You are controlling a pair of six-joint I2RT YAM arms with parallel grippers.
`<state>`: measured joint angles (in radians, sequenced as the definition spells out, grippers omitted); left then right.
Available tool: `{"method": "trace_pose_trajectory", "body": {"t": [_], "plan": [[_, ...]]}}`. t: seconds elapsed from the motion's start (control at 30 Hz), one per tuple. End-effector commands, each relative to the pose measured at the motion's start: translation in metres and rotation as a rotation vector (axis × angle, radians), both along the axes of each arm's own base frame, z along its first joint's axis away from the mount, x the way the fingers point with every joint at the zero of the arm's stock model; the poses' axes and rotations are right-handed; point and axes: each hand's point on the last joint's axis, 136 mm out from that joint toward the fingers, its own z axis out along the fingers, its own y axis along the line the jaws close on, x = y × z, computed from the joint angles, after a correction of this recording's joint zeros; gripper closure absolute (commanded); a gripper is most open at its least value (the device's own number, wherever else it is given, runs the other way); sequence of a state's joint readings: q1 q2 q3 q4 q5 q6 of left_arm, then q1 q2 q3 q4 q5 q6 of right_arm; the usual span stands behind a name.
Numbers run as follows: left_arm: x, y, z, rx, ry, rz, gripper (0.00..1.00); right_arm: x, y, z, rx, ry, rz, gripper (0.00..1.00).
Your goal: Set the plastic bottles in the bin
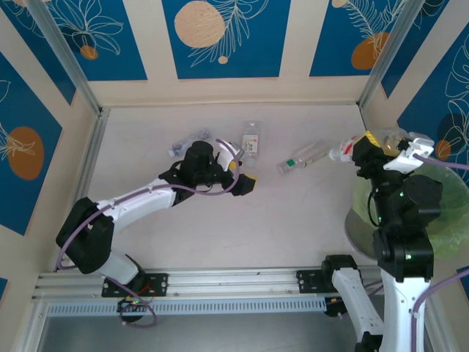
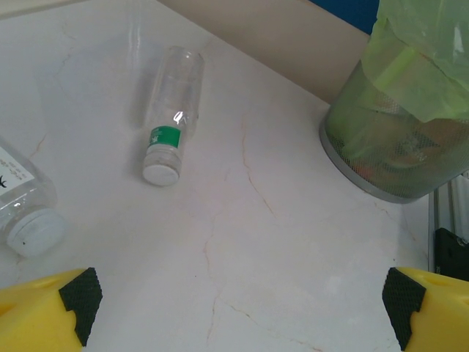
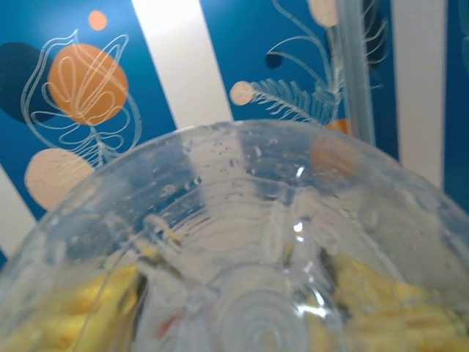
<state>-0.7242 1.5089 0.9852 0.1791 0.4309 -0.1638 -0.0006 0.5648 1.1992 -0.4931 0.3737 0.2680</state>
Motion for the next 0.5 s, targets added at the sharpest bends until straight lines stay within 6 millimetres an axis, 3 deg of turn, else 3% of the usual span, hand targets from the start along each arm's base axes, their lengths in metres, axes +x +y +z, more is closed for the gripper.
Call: {"method": "trace_pose_trajectory", "body": {"t": [0.0, 0.13, 0.33, 0.47], "plan": [[-0.003, -0.012, 0.013, -0.026, -0.031, -0.060, 0.00, -0.023, -0.035, 0.001, -0.106, 0.045, -0.211, 0.48], [-0.001, -0.014, 0.010, -0.020, -0.030, -0.061, 0.00, -0.049, -0.066, 0.004, -0.155, 0.057, -0.418, 0.49], [0.001, -0.018, 0.005, -0.024, -0.023, -0.075, 0.00, -0.081, -0.078, 0.021, -0.174, -0.023, -0.513, 0.50], [0.000, -0.019, 0.002, -0.022, -0.017, -0.082, 0.00, -0.088, -0.090, 0.032, -0.231, -0.027, -0.609, 0.50]]}}
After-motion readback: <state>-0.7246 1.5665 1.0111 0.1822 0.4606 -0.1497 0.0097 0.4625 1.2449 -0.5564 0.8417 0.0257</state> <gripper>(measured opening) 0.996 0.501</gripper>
